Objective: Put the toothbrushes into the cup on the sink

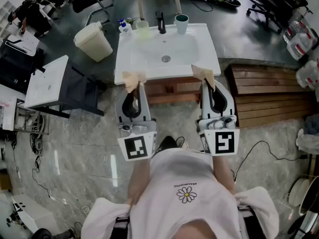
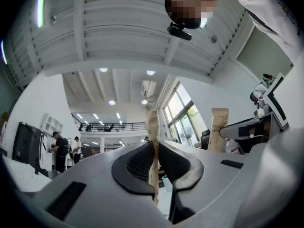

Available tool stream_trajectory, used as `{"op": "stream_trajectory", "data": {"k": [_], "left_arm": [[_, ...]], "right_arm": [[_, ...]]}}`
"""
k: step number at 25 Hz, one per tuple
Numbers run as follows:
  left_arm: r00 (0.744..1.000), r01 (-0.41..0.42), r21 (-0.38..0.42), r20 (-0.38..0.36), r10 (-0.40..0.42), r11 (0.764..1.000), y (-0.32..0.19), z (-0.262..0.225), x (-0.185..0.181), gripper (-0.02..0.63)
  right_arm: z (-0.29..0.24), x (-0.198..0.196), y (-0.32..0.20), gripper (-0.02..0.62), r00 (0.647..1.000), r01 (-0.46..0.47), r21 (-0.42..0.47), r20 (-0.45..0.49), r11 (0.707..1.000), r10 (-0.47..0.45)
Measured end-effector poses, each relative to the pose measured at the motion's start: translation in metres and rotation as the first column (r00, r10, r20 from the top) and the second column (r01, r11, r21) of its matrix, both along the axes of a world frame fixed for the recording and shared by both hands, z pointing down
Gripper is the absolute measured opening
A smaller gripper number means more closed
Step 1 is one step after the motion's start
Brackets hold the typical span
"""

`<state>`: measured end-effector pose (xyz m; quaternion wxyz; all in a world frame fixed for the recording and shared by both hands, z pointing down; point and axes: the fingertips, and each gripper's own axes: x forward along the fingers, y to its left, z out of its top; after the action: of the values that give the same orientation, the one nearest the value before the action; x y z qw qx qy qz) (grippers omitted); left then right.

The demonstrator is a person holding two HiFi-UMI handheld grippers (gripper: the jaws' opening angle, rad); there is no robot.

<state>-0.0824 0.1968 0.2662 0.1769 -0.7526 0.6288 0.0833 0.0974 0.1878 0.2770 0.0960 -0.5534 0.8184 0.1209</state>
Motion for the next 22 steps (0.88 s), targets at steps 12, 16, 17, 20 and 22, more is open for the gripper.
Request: {"op": "stream_trajectory", "data": {"k": [12,16,17,20,22], "left_arm": [[1.000,0.012,0.011,-0.013,-0.011,1.000,0.007,-0.003,-0.013,0.044],[1.000,0.019,0.003,-0.017,-0.019,1.000,0.008,0.000,-0.016,0.044],[1.000,0.022,0.002,-0.018,-0.022,1.000,0.008,0.000,-0.017,0.044],[0.999,0.032,-0.002,-0.021,-0.032,0.999,0.009,0.003,-0.019,0.044],[0.999,0.039,-0.009,-0.020,-0.039,0.999,0.009,0.006,-0.020,0.044]], "right_arm": [[-0.008,-0.015,0.009,0.021,1.000,0.015,0.019,-0.027,1.000,-0.014],[-0.005,-0.014,0.006,0.021,1.000,0.008,0.003,-0.009,1.000,-0.008],[-0.003,-0.012,0.005,0.021,1.000,0.004,0.000,-0.015,1.000,-0.004],[-0.001,-0.010,0.004,0.021,1.000,0.002,-0.004,-0.015,1.000,-0.003],[0.002,-0.008,0.004,0.021,1.000,0.002,-0.010,-0.013,1.000,-0.002]]}}
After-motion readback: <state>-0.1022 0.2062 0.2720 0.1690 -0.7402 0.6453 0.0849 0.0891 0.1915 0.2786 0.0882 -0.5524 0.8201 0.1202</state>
